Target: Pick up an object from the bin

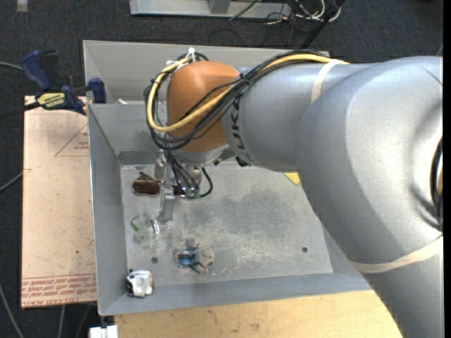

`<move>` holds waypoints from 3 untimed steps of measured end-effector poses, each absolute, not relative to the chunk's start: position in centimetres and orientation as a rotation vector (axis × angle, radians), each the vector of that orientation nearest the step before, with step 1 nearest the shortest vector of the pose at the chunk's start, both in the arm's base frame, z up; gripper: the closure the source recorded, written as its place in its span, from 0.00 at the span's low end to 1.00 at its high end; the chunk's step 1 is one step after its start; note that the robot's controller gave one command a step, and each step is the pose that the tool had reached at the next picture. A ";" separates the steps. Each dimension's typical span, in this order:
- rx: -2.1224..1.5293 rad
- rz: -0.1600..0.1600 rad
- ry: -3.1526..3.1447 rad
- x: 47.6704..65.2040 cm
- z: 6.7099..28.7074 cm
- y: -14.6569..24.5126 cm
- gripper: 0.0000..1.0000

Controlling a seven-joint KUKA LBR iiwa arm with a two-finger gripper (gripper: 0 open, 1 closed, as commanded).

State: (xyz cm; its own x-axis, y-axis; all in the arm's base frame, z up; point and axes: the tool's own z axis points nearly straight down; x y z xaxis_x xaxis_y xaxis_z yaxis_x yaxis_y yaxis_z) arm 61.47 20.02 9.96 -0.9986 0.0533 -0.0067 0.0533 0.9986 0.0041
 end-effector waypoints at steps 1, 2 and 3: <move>0.099 0.003 3.139 62.2 7.0 19.5 0.00; 0.126 0.005 3.137 61.9 7.1 18.8 0.00; 0.106 0.005 3.135 62.2 7.1 19.4 0.00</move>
Offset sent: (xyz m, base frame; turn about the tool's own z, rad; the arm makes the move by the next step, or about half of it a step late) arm 0.0035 -0.0164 -0.0296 0.0364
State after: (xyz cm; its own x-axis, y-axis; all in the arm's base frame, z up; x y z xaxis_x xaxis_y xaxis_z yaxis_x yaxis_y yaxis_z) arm 62.20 19.38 7.06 -0.9977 0.0675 -0.0046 0.0675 0.9977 0.0034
